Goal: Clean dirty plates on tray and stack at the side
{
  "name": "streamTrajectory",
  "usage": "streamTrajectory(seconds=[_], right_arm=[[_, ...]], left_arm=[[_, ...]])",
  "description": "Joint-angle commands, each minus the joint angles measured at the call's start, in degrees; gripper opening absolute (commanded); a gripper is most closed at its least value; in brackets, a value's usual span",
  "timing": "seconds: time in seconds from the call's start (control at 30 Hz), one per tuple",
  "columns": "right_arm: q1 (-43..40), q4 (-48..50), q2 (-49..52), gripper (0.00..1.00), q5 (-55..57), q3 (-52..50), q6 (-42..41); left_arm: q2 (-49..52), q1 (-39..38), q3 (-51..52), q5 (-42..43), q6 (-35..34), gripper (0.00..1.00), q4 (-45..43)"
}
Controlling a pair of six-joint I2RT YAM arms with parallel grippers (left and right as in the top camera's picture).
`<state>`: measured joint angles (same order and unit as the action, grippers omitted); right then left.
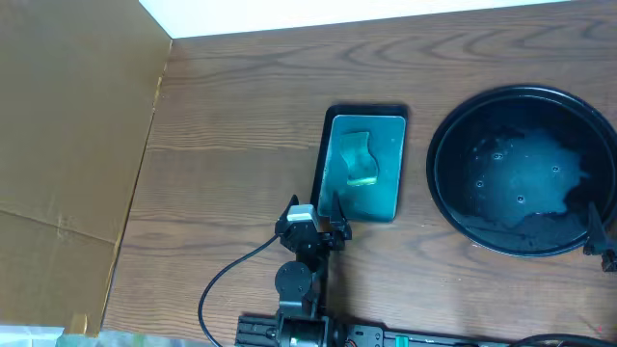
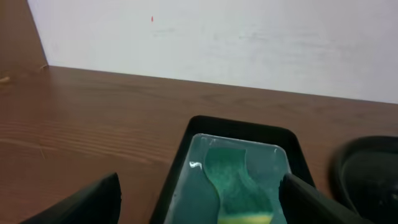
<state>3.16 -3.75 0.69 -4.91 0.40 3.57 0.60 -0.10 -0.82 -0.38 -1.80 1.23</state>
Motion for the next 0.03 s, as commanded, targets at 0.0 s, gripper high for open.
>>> streamTrajectory(seconds=[0.0], right_arm=[[0.3, -0.2, -0.4, 0.99, -0.3, -0.1, -0.3]], left_arm=[[-0.3, 0.2, 0.6, -2.7, -0.9, 0.82, 2.8]])
